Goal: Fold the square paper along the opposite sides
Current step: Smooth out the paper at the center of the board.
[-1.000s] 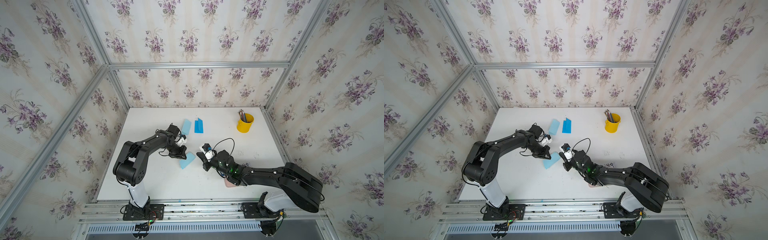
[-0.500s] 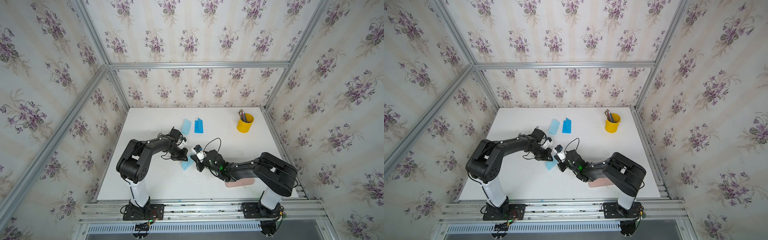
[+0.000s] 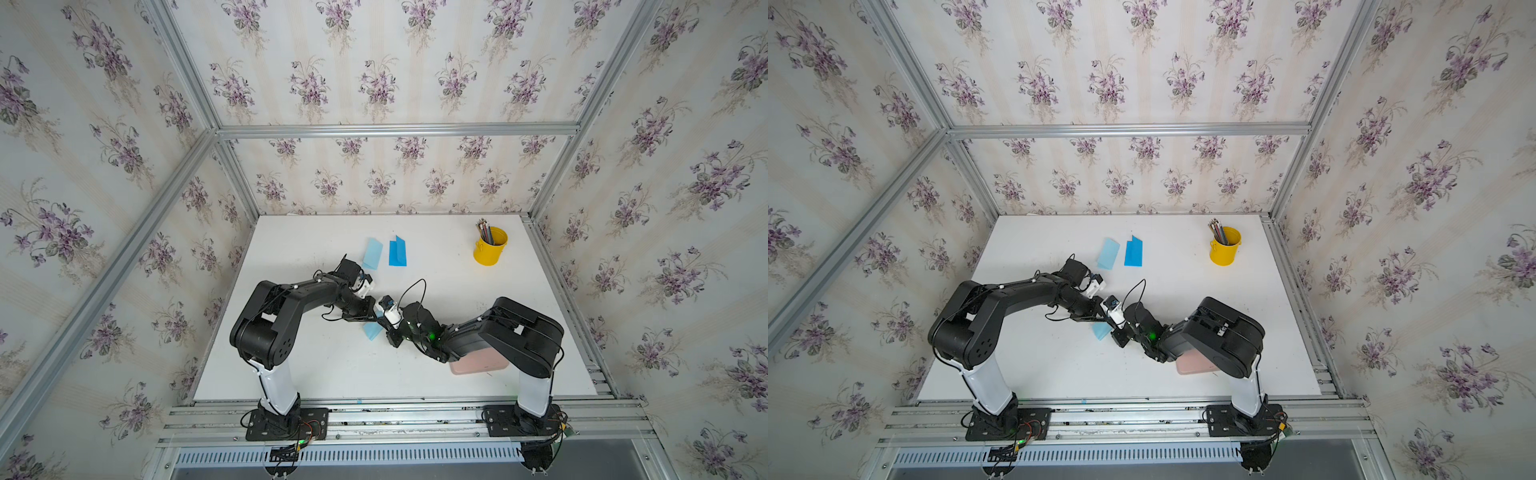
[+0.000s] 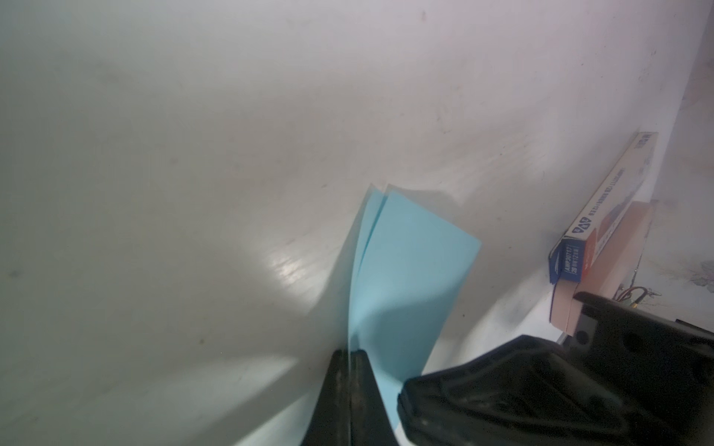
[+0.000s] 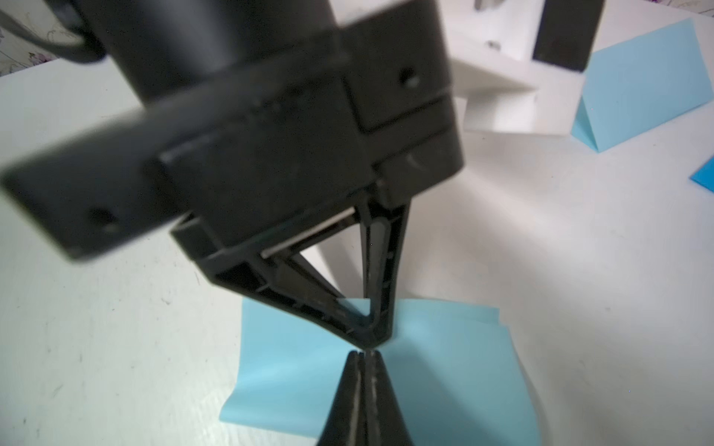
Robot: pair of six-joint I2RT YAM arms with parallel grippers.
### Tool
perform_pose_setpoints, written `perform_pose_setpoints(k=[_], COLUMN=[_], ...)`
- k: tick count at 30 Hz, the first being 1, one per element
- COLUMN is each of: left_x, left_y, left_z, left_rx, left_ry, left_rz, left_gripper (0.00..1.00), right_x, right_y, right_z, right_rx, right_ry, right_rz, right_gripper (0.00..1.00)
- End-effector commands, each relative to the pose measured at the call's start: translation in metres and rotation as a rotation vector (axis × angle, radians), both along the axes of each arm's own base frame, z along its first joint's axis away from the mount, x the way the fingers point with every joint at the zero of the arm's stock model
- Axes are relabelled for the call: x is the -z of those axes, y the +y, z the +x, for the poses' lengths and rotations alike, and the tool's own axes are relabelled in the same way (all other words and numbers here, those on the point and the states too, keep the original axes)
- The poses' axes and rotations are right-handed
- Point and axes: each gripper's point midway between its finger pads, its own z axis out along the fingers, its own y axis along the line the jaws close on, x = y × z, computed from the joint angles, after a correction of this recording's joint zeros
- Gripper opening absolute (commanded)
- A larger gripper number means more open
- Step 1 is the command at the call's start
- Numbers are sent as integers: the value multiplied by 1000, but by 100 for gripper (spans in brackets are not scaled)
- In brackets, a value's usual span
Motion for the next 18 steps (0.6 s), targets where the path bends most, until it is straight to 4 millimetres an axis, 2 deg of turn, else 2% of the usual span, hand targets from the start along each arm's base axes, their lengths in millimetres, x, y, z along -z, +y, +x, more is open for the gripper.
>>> perform_pose_setpoints(k=[1, 9, 18], left_x=[0, 0, 0], left_y=[1, 2, 5], left_z=[1, -1, 1], left_rx=[2, 14, 6], left_ry=[-9, -4, -7], left_rz=[4, 11, 29], left_gripper=[0, 0, 0], right_x=[1, 4, 23], right_y=[2, 2, -7], right_z=[4, 9, 7], right_rx=[8, 19, 40], right_ry=[-29, -46, -27], right_rz=[-3, -13, -51], right_gripper=[0, 0, 0])
